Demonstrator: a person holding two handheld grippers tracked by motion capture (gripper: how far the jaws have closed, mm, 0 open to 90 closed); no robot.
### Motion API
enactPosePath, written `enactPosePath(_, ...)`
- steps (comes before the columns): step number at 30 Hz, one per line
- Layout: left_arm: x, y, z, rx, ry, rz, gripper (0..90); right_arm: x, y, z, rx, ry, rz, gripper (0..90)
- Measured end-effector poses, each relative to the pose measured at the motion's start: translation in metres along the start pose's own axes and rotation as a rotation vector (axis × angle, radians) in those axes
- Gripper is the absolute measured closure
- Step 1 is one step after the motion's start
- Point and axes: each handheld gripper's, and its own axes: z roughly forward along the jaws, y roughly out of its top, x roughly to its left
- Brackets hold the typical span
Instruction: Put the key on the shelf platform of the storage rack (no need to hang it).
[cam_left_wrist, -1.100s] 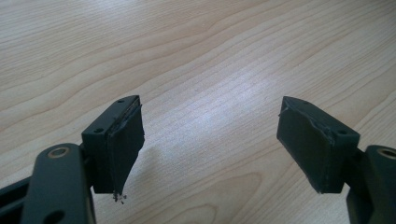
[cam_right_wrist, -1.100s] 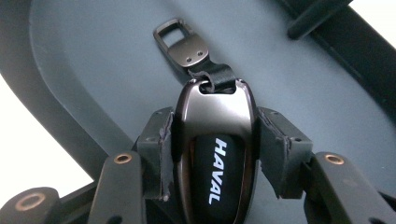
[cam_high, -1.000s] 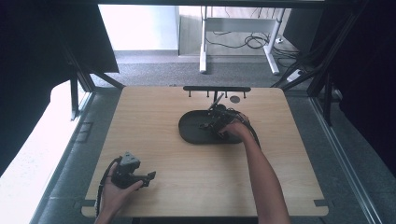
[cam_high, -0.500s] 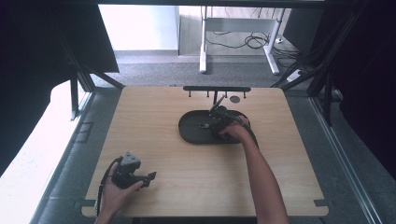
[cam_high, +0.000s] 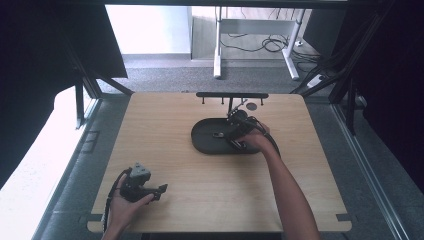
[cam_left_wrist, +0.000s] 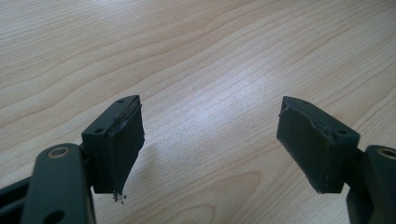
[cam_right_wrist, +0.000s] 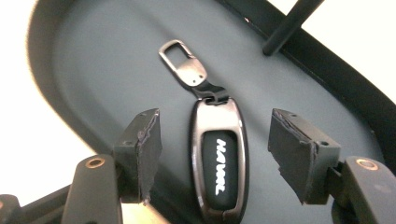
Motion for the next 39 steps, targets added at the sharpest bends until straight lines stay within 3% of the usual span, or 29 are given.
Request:
enactPosePath(13, -0.002, 0.000, 0.001, 0.005, 0.009, 0.009, 23.2, 0.014, -0.038, -0.049, -0.111, 0.071, -0.013, 39.9)
enactPosePath(17, -0.003, 0.000, 0.002, 0.008, 0.010, 0.012, 23.2, 0.019, -0.062, -0.063, -0.145, 0.098, -0.012, 40.3)
enactPosePath(28, -0.004, 0.000, 0.002, 0.014, 0.013, 0.017, 23.2, 0.028, -0.111, -0.076, -0.202, 0.131, -0.007, 40.3)
enactPosePath(33, -0.005, 0.000, 0.003, 0.015, 0.014, 0.012, 23.2, 0.033, -0.148, -0.079, -0.213, 0.130, 0.008, 40.3)
enactPosePath(39, -0.007, 0.000, 0.004, 0.019, 0.014, 0.018, 23.2, 0.038, -0.178, -0.080, -0.237, 0.137, 0.036, 40.7)
